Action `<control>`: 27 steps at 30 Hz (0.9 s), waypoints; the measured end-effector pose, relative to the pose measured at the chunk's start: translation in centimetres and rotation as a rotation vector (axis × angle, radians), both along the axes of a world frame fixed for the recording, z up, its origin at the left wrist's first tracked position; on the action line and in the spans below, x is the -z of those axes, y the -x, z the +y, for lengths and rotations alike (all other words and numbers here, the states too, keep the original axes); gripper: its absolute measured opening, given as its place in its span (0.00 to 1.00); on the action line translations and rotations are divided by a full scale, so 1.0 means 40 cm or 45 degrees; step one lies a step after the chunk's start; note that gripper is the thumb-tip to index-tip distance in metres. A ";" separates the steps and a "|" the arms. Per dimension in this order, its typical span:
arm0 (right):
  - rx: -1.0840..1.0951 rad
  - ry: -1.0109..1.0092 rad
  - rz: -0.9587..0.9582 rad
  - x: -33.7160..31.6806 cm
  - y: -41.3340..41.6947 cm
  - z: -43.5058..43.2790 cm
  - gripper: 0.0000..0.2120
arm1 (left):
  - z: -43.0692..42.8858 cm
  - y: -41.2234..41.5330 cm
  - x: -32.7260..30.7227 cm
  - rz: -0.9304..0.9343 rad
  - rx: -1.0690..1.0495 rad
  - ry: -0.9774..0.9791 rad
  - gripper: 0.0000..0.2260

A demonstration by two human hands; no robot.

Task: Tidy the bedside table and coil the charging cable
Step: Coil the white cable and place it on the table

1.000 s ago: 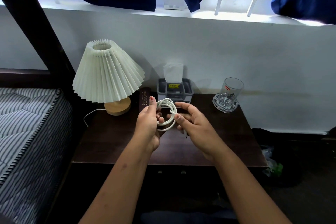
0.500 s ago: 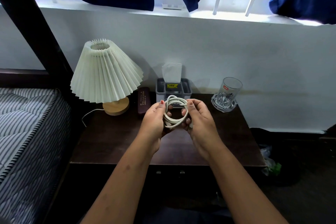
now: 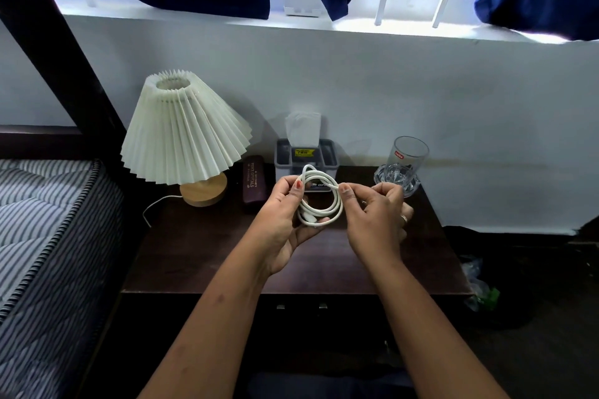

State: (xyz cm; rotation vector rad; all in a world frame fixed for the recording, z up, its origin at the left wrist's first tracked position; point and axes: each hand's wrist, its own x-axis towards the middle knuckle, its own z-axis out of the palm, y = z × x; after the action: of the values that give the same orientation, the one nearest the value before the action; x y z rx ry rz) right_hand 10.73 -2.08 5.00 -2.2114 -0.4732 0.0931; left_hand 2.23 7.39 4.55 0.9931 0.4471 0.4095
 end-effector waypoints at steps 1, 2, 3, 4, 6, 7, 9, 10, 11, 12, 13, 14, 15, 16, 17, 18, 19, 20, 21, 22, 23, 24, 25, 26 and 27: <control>-0.005 0.012 -0.010 -0.001 -0.002 -0.001 0.14 | 0.000 0.000 0.000 -0.010 0.002 0.008 0.09; -0.034 -0.010 0.005 -0.001 -0.005 -0.003 0.14 | 0.000 0.000 0.000 -0.021 0.006 0.016 0.09; -0.087 -0.065 0.051 0.001 -0.007 -0.004 0.15 | -0.001 0.000 -0.001 -0.035 0.014 0.023 0.08; -0.149 -0.131 0.128 0.002 -0.007 -0.005 0.15 | -0.003 0.000 -0.001 -0.054 0.026 0.031 0.08; -0.249 -0.274 0.360 -0.003 0.001 -0.004 0.17 | -0.006 -0.001 -0.002 -0.093 0.047 0.050 0.08; -0.289 -0.366 0.504 -0.008 0.006 -0.002 0.16 | -0.006 -0.001 -0.002 -0.118 0.047 0.065 0.09; -0.375 -0.556 0.712 -0.014 0.011 0.000 0.13 | -0.003 -0.002 -0.002 -0.174 0.028 0.086 0.09; -0.400 -0.626 0.761 -0.017 0.011 0.001 0.09 | 0.000 -0.001 -0.001 -0.190 0.017 0.073 0.09; -0.402 -0.691 0.813 -0.020 0.011 0.001 0.07 | 0.003 0.000 0.000 -0.186 0.010 0.038 0.09; -0.382 -0.744 0.886 -0.024 0.011 0.000 0.05 | 0.004 0.001 0.000 -0.167 0.010 -0.014 0.08; -0.356 -0.779 0.970 -0.027 0.011 -0.001 0.05 | 0.003 0.001 0.000 -0.149 0.012 -0.060 0.08; -0.335 -0.796 1.046 -0.031 0.013 -0.001 0.06 | 0.001 0.000 0.000 -0.133 0.007 -0.089 0.08; -0.320 -0.809 1.109 -0.033 0.014 -0.001 0.07 | -0.003 -0.002 0.000 -0.112 -0.011 -0.102 0.08; -0.313 -0.833 1.155 -0.036 0.015 -0.001 0.08 | -0.007 -0.004 -0.002 -0.081 -0.043 -0.110 0.09; -0.311 -0.868 1.185 -0.036 0.014 0.000 0.08 | -0.010 -0.006 -0.004 -0.041 -0.084 -0.126 0.09; -0.309 -0.900 1.201 -0.035 0.014 0.000 0.08 | -0.014 -0.009 -0.005 0.009 -0.128 -0.158 0.09; -0.306 -0.924 1.203 -0.034 0.014 0.001 0.09 | -0.017 -0.010 -0.005 0.060 -0.168 -0.199 0.09; -0.307 -0.943 1.196 -0.033 0.015 0.002 0.09 | -0.020 -0.011 -0.004 0.103 -0.205 -0.243 0.09; -0.308 -0.960 1.186 -0.032 0.017 0.002 0.09 | -0.022 -0.012 -0.003 0.137 -0.235 -0.281 0.09; -0.305 -0.973 1.171 -0.030 0.019 0.003 0.09 | -0.025 -0.013 -0.003 0.167 -0.255 -0.305 0.09; -0.295 -0.981 1.152 -0.028 0.021 0.005 0.09 | -0.028 -0.014 -0.003 0.195 -0.267 -0.313 0.10; -0.277 -0.986 1.135 -0.027 0.025 0.007 0.08 | -0.031 -0.015 -0.002 0.223 -0.277 -0.313 0.10; -0.255 -0.992 1.125 -0.024 0.027 0.009 0.08 | -0.033 -0.016 0.000 0.259 -0.294 -0.317 0.10; -0.239 -0.993 1.130 -0.022 0.029 0.011 0.08 | -0.034 -0.018 0.002 0.304 -0.315 -0.327 0.10; -0.240 -0.990 1.150 -0.021 0.030 0.013 0.08 | -0.033 -0.019 0.004 0.346 -0.331 -0.328 0.10</control>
State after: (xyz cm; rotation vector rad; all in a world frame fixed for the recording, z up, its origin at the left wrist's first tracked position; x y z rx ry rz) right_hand 9.52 -1.56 5.85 -1.1804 -0.1469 0.8186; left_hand 2.98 6.05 4.40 1.2523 0.7880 0.5784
